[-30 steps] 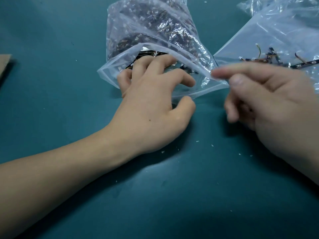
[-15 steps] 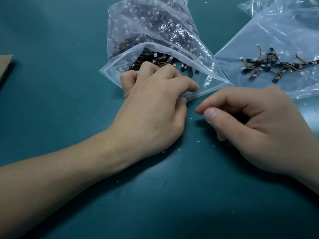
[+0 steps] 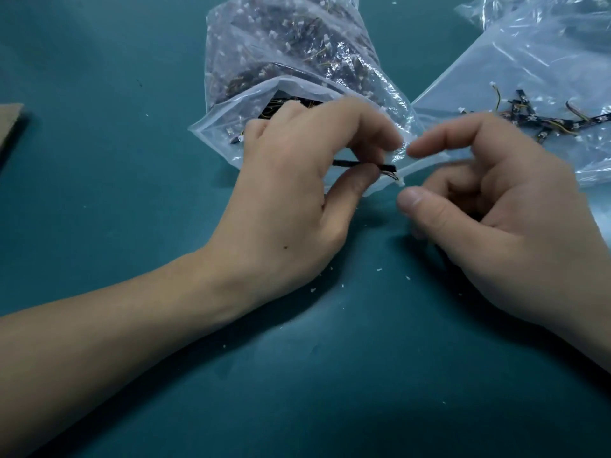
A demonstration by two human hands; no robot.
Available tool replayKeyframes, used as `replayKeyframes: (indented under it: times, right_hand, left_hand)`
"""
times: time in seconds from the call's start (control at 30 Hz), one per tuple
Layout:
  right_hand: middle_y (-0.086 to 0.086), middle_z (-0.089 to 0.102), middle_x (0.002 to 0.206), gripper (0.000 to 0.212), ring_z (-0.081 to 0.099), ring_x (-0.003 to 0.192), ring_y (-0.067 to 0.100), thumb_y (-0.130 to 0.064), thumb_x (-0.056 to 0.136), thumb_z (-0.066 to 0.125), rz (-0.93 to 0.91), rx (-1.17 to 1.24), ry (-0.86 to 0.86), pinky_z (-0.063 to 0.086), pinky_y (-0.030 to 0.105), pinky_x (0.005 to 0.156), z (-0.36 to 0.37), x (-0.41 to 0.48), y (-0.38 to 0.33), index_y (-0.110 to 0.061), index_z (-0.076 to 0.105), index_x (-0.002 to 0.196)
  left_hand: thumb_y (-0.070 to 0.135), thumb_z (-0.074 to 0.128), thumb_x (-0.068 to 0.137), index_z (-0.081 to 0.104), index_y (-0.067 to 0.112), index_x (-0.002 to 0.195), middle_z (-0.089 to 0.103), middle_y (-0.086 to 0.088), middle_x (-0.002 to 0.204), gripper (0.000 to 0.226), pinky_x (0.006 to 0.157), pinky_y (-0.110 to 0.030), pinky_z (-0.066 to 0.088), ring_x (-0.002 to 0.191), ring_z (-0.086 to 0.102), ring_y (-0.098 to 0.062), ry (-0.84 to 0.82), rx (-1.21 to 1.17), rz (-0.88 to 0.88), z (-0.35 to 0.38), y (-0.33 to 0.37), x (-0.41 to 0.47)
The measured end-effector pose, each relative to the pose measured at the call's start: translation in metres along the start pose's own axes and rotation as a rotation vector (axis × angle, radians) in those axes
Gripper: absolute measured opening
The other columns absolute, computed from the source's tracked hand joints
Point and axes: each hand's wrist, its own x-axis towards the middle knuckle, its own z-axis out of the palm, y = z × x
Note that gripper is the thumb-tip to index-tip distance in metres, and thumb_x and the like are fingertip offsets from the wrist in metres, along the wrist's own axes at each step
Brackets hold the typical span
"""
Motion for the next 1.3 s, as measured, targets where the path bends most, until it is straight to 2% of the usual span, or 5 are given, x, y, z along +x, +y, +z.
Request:
replayKeyframes:
  times: [0.23, 0.4, 0.63, 1.0, 1.3]
  right_hand:
    - [-0.006, 0.071, 0.074, 0.014, 0.060, 0.051, 0.013, -0.036, 0.100, 0.058, -0.059, -0.064, 0.013, 0.040, 0.013, 0.052, 0.0007, 0.0021, -0.0012, -0.026, 0.064, 0.092]
    - [-0.001, 0.072, 0.074, 0.014, 0.054, 0.042, 0.018, -0.037, 0.101, 0.056, -0.005, 0.049, 0.108, 0.039, 0.020, 0.044, -0.0010, 0.0054, 0.0002, -0.031, 0.061, 0.089]
    - [-0.010, 0.071, 0.067, 0.024, 0.059, 0.049, 0.008, -0.041, 0.099, 0.058, -0.020, -0.066, -0.034, 0.039, 0.012, 0.051, 0.0010, 0.0057, -0.0031, -0.025, 0.062, 0.082]
    - [-0.017, 0.064, 0.064, 0.028, 0.055, 0.050, 0.018, -0.032, 0.102, 0.051, -0.100, -0.106, -0.046, 0.043, 0.031, 0.049, -0.0024, 0.0027, -0.0075, -0.027, 0.064, 0.078]
    - [-0.006, 0.071, 0.073, 0.023, 0.057, 0.049, 0.019, -0.036, 0.100, 0.051, -0.042, -0.011, -0.097, 0.045, 0.030, 0.048, -0.0022, 0.0021, -0.0041, -0.024, 0.067, 0.089]
  left_hand:
    - [0.009, 0.072, 0.092, 0.061, 0.015, 0.113, 0.065, 0.013, 0.093, 0.024, 0.080, -0.011, 0.039, 0.085, 0.057, 0.001, -0.073, -0.136, 0.064, -0.0008, 0.0015, 0.0002]
    - [0.019, 0.061, 0.100, 0.072, 0.014, 0.096, 0.064, 0.008, 0.077, 0.012, 0.070, -0.029, 0.047, 0.070, 0.060, -0.017, -0.071, -0.158, -0.060, -0.0009, -0.0003, 0.0010]
    - [0.006, 0.062, 0.099, 0.073, 0.007, 0.092, 0.060, 0.016, 0.075, 0.013, 0.069, -0.008, 0.037, 0.067, 0.051, 0.002, -0.019, -0.242, -0.005, -0.0028, 0.0006, 0.0039]
    - [0.014, 0.060, 0.093, 0.067, 0.010, 0.078, 0.060, 0.001, 0.066, 0.017, 0.059, -0.032, 0.043, 0.060, 0.053, -0.019, -0.156, -0.243, -0.034, -0.0043, 0.0056, 0.0005]
    - [0.008, 0.062, 0.090, 0.064, 0.009, 0.071, 0.057, 0.001, 0.061, 0.019, 0.061, -0.022, 0.043, 0.060, 0.054, -0.018, -0.097, -0.218, -0.008, -0.0041, 0.0033, 0.0032]
